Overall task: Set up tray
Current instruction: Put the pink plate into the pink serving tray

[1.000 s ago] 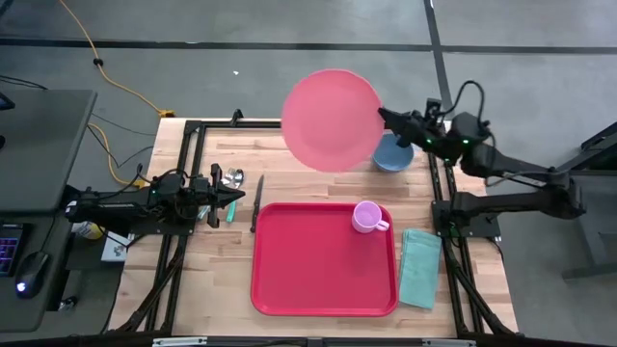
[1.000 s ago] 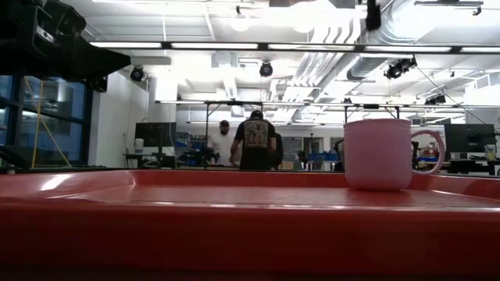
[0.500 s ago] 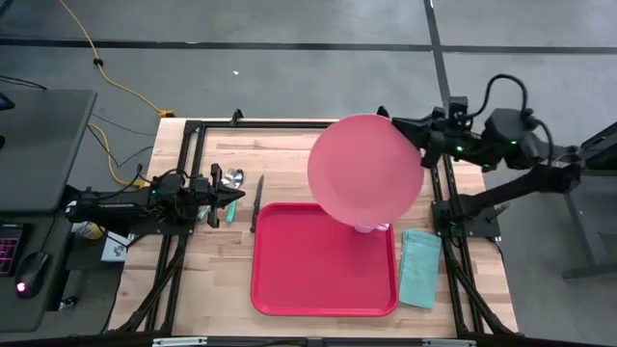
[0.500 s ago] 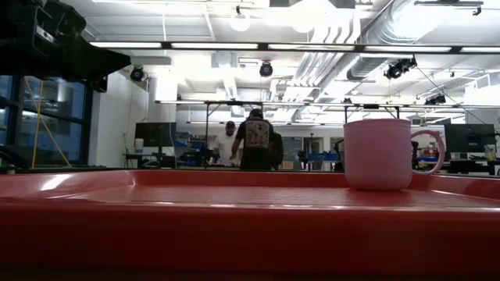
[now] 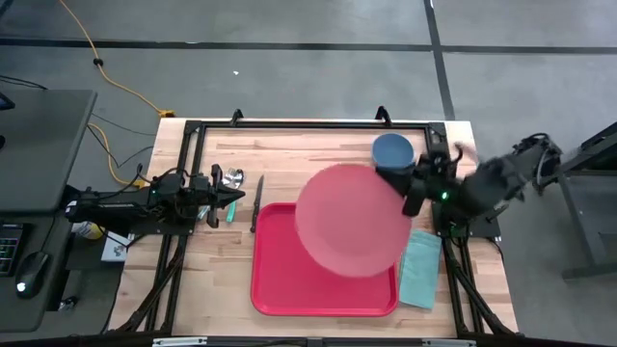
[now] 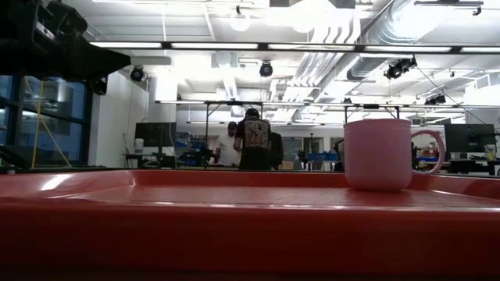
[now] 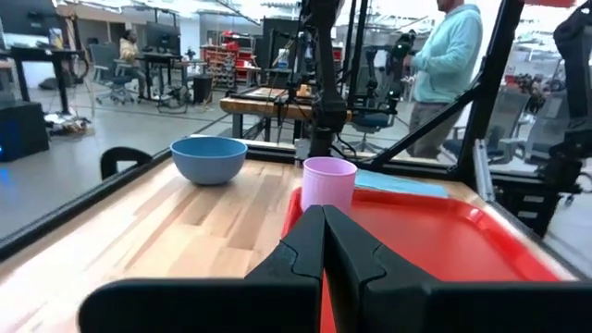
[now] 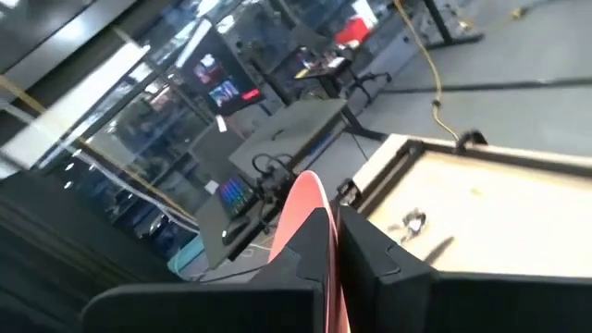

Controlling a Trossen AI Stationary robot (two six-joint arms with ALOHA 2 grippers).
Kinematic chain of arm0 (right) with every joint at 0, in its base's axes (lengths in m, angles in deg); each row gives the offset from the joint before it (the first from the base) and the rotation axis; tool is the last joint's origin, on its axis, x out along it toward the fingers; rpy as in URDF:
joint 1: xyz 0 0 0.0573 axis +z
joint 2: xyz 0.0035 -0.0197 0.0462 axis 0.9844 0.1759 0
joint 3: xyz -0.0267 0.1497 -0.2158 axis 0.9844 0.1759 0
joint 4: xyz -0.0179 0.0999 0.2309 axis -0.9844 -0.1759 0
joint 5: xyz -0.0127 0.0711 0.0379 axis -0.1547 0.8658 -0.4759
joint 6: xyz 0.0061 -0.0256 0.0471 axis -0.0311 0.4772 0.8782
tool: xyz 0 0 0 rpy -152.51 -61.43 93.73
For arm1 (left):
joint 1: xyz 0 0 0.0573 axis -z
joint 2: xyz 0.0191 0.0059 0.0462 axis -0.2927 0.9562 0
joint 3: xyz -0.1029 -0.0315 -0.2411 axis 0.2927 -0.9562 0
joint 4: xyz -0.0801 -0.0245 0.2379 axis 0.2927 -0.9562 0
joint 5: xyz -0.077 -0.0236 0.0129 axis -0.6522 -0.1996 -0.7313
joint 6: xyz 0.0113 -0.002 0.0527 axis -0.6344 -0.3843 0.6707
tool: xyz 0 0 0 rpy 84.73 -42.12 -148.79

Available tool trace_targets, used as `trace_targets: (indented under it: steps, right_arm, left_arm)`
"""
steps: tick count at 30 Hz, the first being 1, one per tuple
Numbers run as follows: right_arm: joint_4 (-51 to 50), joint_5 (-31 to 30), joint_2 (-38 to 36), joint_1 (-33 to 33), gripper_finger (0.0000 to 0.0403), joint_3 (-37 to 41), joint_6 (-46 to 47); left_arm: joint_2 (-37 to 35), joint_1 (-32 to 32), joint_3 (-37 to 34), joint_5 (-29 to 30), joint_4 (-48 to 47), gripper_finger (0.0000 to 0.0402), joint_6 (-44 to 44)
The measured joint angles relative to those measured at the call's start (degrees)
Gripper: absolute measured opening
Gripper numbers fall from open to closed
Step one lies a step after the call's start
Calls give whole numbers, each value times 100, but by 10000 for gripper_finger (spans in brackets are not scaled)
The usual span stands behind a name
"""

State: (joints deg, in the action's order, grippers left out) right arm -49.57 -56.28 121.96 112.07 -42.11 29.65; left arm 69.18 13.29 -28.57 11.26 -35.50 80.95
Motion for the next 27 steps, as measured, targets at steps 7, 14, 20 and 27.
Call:
trace_targets:
  steps: [7, 14, 20, 27]
  right_arm:
    - [524, -994, 719, 676, 0, 4, 838]
    - [1860, -1559, 1479, 693, 0, 4, 604]
    - [2762, -2020, 1942, 700, 0, 4, 247]
    - [3381, -2265, 2331, 696, 0, 4, 54]
  left_arm:
    - [0, -2, 0, -16, 0, 37, -460]
    - [0, -1, 2, -16, 4, 37, -904]
    - [0, -1, 1, -18, 11, 37, -1339]
    - [0, -2, 0, -129, 26, 37, -1966]
